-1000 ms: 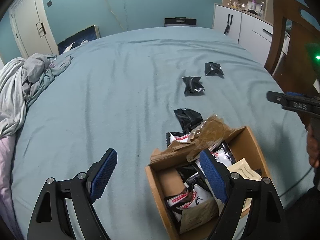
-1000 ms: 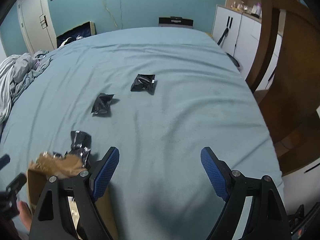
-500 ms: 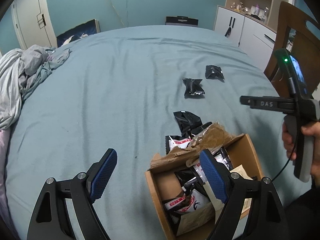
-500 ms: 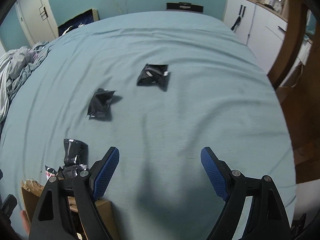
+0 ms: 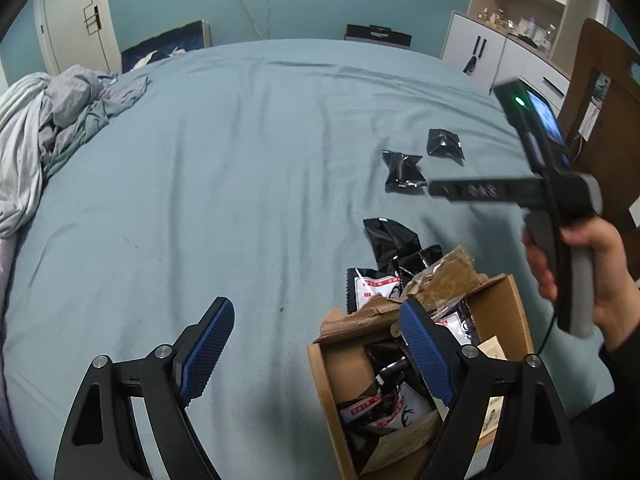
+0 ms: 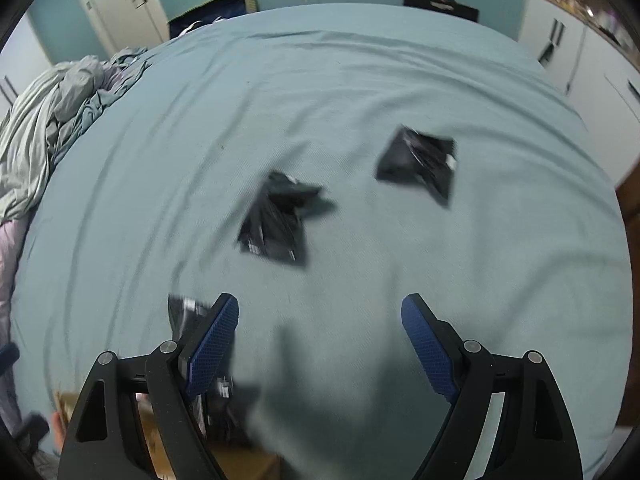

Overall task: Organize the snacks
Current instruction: 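Reach the right tool to a black foil packet on the bed and grasp it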

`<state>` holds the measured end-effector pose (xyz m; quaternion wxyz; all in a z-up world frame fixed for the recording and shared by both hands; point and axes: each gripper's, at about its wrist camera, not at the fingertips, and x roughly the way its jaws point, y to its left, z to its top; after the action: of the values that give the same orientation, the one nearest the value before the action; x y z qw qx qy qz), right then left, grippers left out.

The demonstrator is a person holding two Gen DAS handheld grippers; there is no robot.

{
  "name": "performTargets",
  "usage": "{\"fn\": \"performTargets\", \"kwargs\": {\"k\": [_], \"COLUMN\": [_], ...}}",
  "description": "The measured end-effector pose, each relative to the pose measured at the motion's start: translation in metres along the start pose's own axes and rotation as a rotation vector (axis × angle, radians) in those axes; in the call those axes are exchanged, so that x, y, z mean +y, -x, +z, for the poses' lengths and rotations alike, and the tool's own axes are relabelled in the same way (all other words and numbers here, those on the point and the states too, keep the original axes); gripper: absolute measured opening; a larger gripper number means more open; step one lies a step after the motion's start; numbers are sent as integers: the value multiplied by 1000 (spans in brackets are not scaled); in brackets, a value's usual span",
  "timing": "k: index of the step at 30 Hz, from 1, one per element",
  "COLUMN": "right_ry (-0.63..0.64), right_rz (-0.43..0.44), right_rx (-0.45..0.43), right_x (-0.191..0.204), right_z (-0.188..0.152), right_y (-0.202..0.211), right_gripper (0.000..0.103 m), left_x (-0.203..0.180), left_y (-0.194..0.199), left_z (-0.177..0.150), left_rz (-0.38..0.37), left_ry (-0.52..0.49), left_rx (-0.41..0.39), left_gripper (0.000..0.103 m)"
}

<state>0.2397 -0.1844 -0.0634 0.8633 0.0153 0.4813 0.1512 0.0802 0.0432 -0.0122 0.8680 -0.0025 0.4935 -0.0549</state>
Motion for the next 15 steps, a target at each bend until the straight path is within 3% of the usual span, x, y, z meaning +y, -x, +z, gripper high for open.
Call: {"fn": "performTargets", "kwargs": {"k": [11, 13, 14, 15], "right_ry": [32, 28, 33, 32], "right_rz": [45, 36, 35, 38], "right_rx": [75, 59, 58, 60], "right_x": [15, 16, 17, 17], "right_z": [38, 38, 37, 38], "right_y": [-66, -72, -74, -76], "right_gripper": [83, 64, 39, 39], "left_x": [12, 14, 15, 16], "left_y": [-6, -7, -8, -9], "left_z": [5, 7, 9, 10], "left_rz": [-11, -14, -20, -25], "left_ry": [37, 41, 42, 43], "left_rx": [6, 5, 3, 4], "left_gripper": [86, 86, 86, 86]}}
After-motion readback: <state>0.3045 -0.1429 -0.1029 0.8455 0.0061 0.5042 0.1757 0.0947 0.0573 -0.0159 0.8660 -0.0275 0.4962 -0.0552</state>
